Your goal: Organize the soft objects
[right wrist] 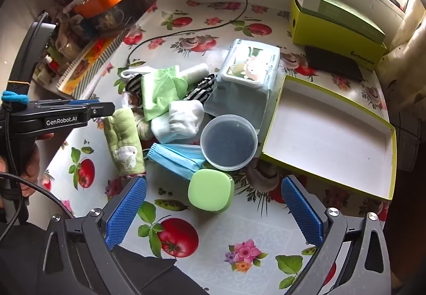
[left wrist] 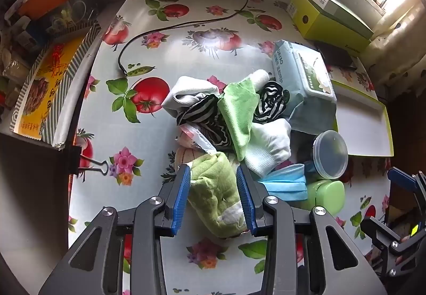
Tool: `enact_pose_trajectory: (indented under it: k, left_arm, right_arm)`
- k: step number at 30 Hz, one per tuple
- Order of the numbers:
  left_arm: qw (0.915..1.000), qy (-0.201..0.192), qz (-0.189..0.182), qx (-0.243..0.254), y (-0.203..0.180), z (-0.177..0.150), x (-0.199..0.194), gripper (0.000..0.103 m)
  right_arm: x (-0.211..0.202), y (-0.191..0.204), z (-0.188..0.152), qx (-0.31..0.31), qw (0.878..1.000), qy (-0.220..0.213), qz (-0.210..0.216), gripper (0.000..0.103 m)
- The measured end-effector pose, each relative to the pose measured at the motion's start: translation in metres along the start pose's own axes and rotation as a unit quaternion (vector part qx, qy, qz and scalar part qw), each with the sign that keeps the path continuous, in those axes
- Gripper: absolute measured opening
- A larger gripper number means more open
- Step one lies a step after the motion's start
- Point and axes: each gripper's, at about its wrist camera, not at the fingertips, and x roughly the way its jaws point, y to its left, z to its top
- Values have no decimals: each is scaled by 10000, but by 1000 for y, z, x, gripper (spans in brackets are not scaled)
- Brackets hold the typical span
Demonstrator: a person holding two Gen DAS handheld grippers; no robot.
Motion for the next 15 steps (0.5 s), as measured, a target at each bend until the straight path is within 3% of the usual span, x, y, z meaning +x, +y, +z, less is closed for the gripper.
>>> enact_pose_trajectory:
  k: [9,15]
  left_arm:
    - [9998,62,191,49,-1,3,-4,37]
    - [9999,71,-4,81,0,-4,-2,37]
  right_arm:
    - [-1,8,4,12,9999,-20,155,103]
    - [-2,6,5,-51,9998,-51,202,103]
